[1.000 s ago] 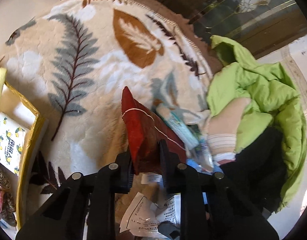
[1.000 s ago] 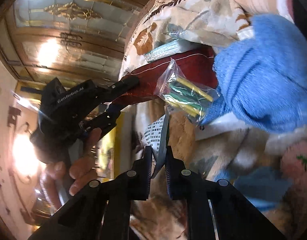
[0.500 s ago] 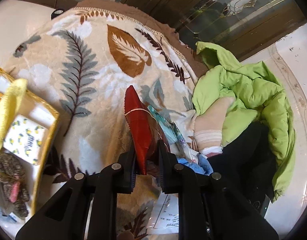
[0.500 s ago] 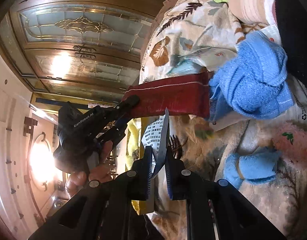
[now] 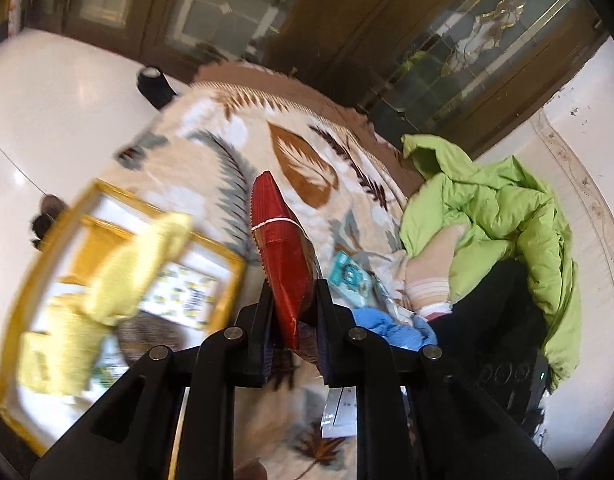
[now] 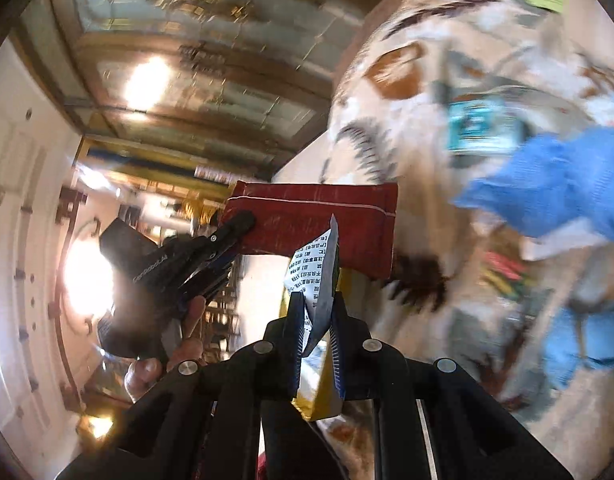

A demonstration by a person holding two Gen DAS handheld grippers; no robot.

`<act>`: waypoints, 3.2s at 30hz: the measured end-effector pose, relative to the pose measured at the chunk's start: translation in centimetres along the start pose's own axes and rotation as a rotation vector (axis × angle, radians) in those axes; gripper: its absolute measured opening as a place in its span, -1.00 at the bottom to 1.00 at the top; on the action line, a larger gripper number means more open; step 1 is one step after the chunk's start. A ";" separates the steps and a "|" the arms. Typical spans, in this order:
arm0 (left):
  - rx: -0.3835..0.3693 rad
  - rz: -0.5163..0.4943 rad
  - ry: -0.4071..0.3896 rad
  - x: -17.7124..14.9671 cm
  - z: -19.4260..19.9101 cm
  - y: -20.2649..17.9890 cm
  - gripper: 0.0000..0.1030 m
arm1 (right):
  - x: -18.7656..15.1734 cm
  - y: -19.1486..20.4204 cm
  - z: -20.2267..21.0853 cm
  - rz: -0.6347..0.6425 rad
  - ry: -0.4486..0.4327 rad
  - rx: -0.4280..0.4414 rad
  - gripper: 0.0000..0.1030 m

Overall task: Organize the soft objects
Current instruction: 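Carry the red packet and white sheet over the tray and open both grippers, then grasp the clear bag of coloured sticks with the left gripper while the right gripper grasps a blue sock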

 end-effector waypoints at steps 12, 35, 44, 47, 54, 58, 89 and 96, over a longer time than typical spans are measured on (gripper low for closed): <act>0.164 0.020 0.021 -1.6 5.7 10.3 -0.71 | -0.7 6.0 -14.7 0.185 0.304 -0.077 -0.76; 0.463 -0.022 0.110 -6.5 0.2 15.1 0.60 | -1.4 7.1 -19.4 0.597 0.243 -0.662 -0.23; 0.451 -0.022 0.070 -7.4 3.1 14.6 0.60 | -1.1 7.8 -16.0 0.521 0.186 -0.561 -0.16; 0.437 -0.045 0.058 -7.5 2.7 13.2 0.60 | -1.4 7.3 -14.4 0.504 0.166 -0.559 -0.16; 0.391 -0.142 0.050 -7.9 0.7 8.3 0.60 | -1.9 4.5 -8.6 0.443 0.080 -0.607 -0.11; 0.356 -0.191 0.072 -8.4 -1.1 5.3 0.60 | -1.6 2.1 -4.0 0.383 0.012 -0.661 -0.05; 0.225 -0.394 0.169 -11.2 -10.8 -6.7 0.60 | -4.4 -6.8 7.2 0.050 -0.059 -0.705 -0.04; 0.174 -0.467 0.172 -11.6 -12.4 -8.2 0.60 | -5.0 -7.6 6.8 0.054 -0.034 -0.739 -0.02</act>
Point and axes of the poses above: each gripper's, at about its wrist camera, not at the fingertips, and z roughly against the way its jaws point, y to its left, x to its top, the point moved 2 cm from there along -z, roughly the way its jaws point, and after that the axes turned 5 degrees about x, right-handed, at the moved point
